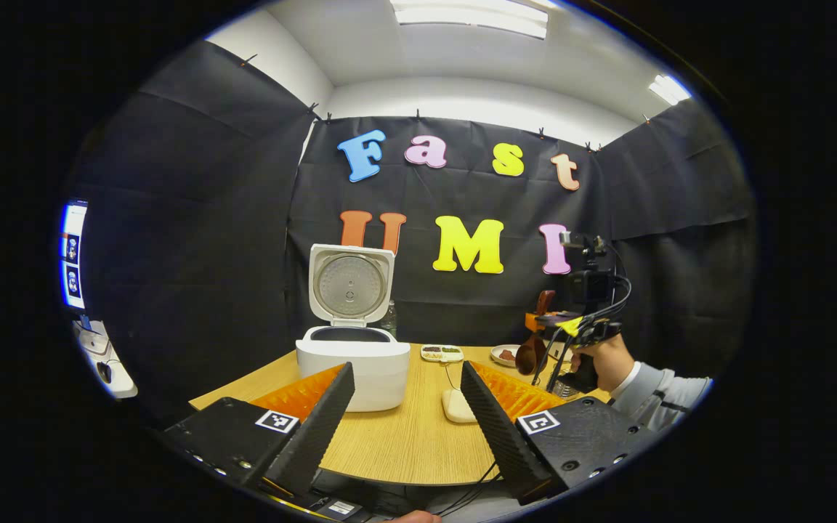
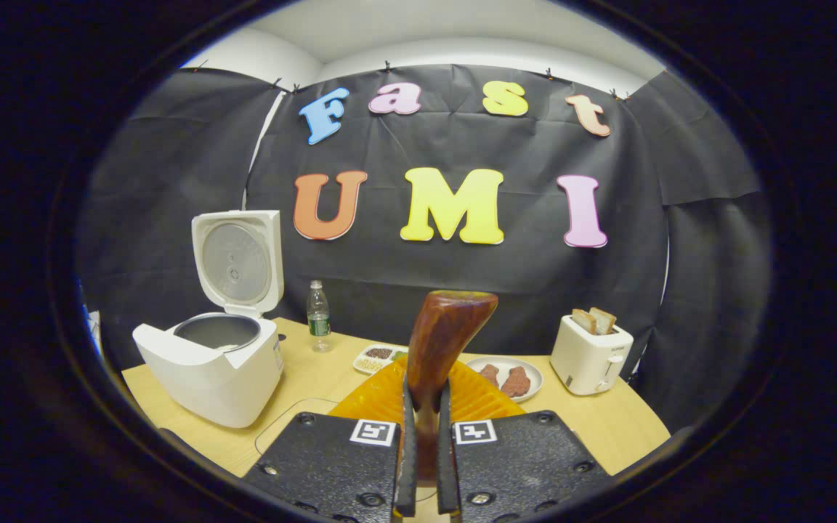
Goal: Close the left gripper, press the button to open the rice cooker; take a wooden spoon from the chopstick holder with the right hand, scoop a spoonful of rice and pour it into the rice cooker, then put the wooden spoon back into the chopstick holder.
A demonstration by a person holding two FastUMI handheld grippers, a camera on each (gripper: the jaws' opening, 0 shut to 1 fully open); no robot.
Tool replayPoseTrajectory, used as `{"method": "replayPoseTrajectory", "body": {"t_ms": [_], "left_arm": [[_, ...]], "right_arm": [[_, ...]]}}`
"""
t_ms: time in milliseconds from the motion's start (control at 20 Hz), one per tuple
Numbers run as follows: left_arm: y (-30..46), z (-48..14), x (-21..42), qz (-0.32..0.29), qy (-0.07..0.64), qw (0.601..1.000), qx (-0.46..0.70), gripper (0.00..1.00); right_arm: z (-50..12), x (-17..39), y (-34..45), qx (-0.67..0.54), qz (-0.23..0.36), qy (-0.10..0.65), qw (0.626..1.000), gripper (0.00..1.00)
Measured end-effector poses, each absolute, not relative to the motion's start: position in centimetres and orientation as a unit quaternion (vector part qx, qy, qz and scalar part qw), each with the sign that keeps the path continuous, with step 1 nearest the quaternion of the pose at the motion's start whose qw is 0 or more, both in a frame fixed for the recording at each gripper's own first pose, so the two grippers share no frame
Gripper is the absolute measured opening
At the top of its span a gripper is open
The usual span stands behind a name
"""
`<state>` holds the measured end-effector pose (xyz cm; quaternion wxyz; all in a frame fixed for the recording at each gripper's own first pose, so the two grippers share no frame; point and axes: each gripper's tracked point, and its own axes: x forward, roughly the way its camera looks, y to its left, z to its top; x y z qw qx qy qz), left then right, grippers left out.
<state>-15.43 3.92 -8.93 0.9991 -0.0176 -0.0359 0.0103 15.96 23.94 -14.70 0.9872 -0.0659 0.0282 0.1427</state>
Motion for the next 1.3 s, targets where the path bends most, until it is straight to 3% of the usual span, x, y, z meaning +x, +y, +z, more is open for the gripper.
{"method": "replayPoseTrajectory", "body": {"t_ms": [400, 700, 950, 1000, 1100, 1300], "left_arm": [[5.3, -10.3, -14.7, 0.019, -0.02, 0.999, -0.029, 0.94], [5.8, -10.9, -14.5, 0.021, -0.013, 0.999, -0.031, 0.94], [5.5, -10.9, -14.4, 0.019, -0.011, 0.999, -0.024, 0.94], [5.5, -11.0, -14.5, 0.019, -0.011, 1.0, -0.022, 1.0], [5.3, -10.8, -14.5, 0.017, -0.012, 1.0, -0.022, 0.94], [5.2, -10.8, -14.6, 0.014, -0.012, 0.999, -0.032, 0.94]], "right_arm": [[-23.0, 20.2, 26.5, -0.113, 0.093, 0.046, 0.988, 0.16], [-24.1, 21.1, 26.9, -0.127, 0.061, 0.031, 0.99, 0.16], [-25.2, 19.3, 31.2, -0.054, 0.135, 0.063, 0.987, 0.16], [-25.3, 18.8, 32.1, -0.042, 0.153, 0.069, 0.985, 0.16], [-25.6, 17.6, 33.8, -0.023, 0.187, 0.08, 0.979, 0.16], [-26.0, 15.9, 35.4, 0.057, 0.239, 0.127, 0.961, 0.16]]}}
